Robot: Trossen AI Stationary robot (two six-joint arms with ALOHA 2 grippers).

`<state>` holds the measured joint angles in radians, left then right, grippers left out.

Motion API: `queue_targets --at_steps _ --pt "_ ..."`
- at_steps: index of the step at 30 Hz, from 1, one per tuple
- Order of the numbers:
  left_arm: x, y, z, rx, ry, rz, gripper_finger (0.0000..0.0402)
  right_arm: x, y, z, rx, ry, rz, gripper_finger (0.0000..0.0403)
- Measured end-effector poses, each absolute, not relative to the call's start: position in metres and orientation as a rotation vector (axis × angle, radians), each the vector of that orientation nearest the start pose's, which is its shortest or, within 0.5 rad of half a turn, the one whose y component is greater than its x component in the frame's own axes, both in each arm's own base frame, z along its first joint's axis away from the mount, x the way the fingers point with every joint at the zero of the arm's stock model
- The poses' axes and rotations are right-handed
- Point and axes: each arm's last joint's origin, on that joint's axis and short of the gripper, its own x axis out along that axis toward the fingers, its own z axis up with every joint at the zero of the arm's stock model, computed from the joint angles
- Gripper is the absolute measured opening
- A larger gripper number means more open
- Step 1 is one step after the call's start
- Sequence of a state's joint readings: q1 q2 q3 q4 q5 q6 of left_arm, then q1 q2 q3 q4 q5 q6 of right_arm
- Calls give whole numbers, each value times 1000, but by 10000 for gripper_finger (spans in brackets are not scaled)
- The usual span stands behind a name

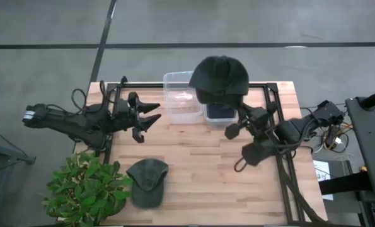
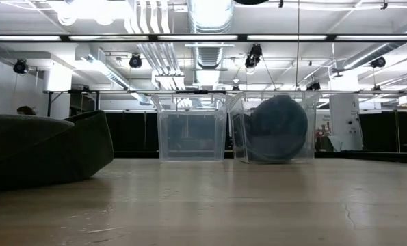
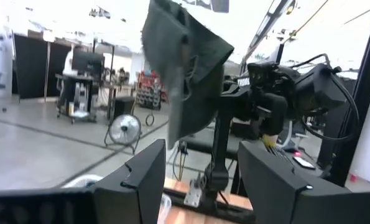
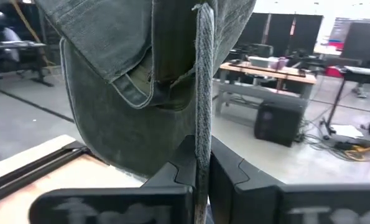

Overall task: Pick & Place hat
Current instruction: Put the right dark gray cap into the left transparent bin

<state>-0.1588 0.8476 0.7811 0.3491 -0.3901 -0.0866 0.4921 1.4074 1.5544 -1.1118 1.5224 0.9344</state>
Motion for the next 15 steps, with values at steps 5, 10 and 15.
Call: queue_targets --at_steps 5,10,15 --pt "202 -20 366 -128 -292 231 194 247 88 407 -13 64 -1074 11" --pt "225 -18 363 -94 -256 263 194 259 88 416 11 102 -1011 12" --pt "246 -13 373 -46 -247 312 194 266 92 426 -16 92 -988 12"
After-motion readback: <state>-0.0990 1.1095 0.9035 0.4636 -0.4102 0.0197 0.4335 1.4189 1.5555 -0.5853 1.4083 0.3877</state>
